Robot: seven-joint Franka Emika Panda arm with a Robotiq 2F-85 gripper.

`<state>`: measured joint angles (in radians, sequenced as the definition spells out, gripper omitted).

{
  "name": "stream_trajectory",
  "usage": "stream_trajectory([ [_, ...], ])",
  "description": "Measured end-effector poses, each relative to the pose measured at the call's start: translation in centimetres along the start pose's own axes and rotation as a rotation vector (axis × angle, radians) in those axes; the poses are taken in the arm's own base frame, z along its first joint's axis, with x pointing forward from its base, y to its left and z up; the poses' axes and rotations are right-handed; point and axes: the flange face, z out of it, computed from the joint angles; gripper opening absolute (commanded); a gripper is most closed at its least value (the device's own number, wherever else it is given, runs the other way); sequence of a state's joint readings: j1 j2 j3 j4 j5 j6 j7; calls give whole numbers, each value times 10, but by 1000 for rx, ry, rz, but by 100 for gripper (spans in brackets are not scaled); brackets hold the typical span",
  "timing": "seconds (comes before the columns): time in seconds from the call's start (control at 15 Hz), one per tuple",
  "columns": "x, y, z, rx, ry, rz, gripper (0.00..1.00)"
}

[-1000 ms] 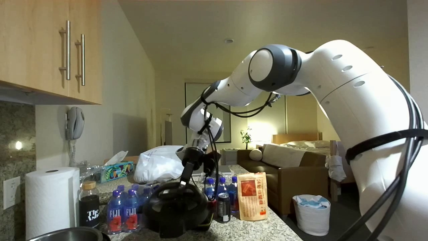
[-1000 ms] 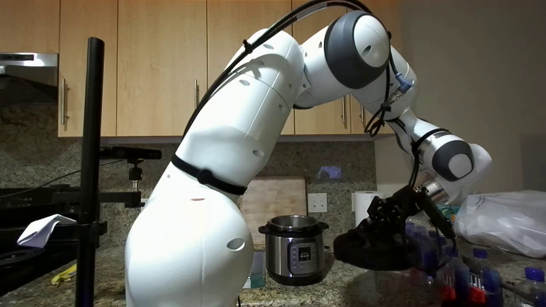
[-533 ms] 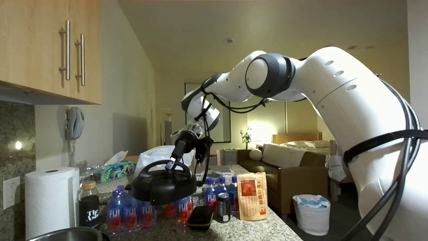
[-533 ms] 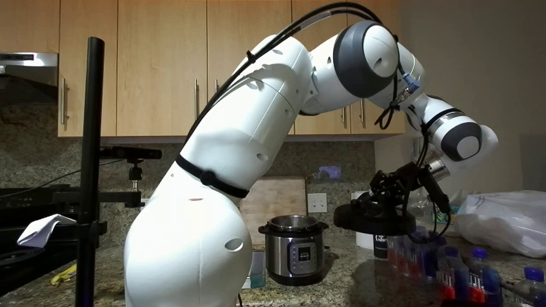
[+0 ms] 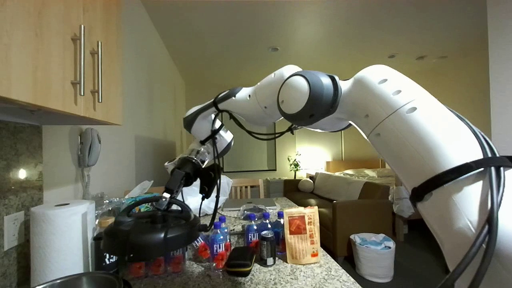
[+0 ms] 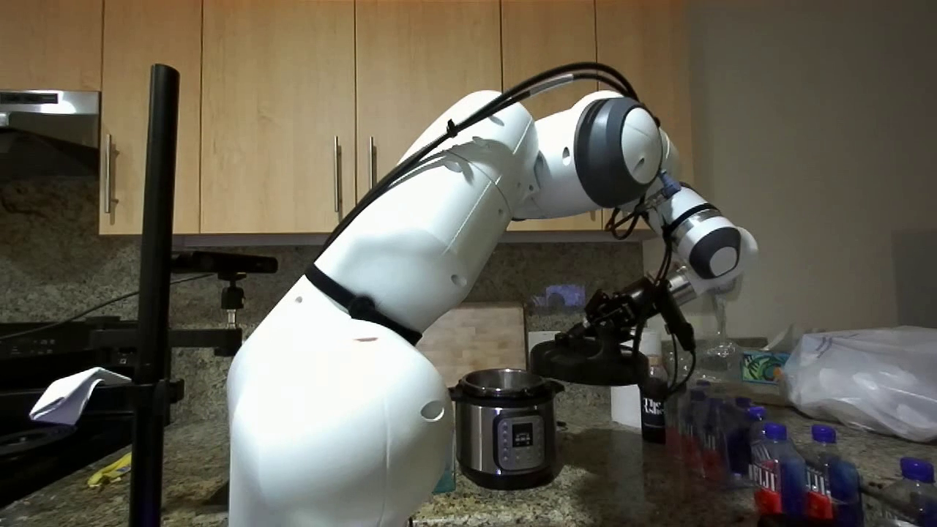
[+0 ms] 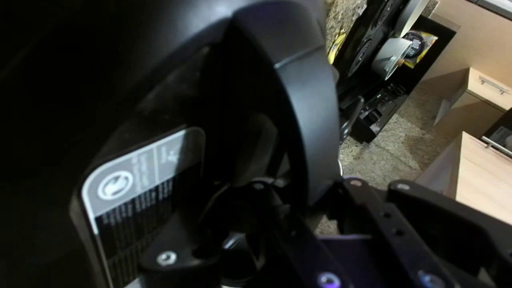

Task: Pick up the lid from the countertop and put it on the pressure cooker.

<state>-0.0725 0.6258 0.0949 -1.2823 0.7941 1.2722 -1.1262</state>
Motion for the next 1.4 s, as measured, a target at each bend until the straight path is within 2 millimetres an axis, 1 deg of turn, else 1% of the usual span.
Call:
stream_trajectory([
  [0.27,50,-18,49,26,-70,-33,4],
  [0.47,76,-24,83,44,-122,-39,4],
  [0.67,91,-15,119,66,-177,-35,3],
  [0.93,101,6,164,89,-251,-35,3],
  [1.13,117,3,185,104,-271,-49,3],
  [1.4,132,1,194,77,-300,-52,3],
])
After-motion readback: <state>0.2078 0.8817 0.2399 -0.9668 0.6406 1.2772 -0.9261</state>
